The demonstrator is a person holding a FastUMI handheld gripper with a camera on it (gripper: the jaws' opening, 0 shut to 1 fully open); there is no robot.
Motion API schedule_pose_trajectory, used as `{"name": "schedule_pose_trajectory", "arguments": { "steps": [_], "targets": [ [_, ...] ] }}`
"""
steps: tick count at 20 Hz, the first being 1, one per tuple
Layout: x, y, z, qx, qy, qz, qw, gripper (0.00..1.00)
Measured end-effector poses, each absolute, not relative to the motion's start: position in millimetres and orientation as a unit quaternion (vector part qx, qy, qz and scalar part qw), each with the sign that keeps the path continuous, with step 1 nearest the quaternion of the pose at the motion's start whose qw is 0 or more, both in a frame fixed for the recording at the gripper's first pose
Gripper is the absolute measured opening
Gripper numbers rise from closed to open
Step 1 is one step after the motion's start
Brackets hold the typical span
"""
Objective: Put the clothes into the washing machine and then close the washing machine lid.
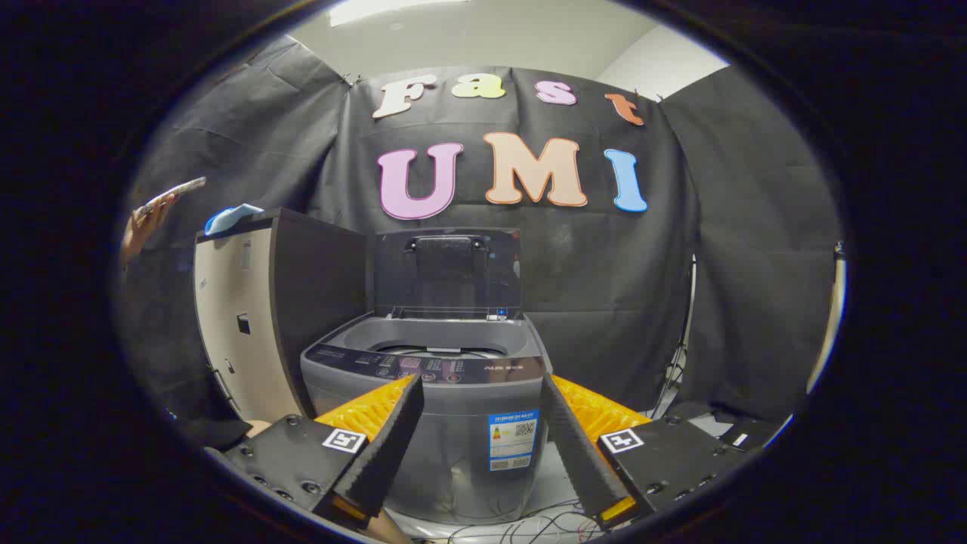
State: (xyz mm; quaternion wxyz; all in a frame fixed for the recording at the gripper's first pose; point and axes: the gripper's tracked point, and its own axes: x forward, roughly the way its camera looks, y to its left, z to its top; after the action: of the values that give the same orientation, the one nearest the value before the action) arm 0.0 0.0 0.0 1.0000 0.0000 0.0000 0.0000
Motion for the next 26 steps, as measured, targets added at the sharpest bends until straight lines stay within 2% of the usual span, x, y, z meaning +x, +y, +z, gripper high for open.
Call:
{"name": "schedule_pose_trajectory", "arguments": {
  "steps": [21, 26],
  "targets": [
    [1, 3, 2, 0.004, -0.002, 0.002, 1.000, 0.97],
    [24, 46, 59, 0.011, -0.027, 0.037, 0.999, 0.97]
  ]
}}
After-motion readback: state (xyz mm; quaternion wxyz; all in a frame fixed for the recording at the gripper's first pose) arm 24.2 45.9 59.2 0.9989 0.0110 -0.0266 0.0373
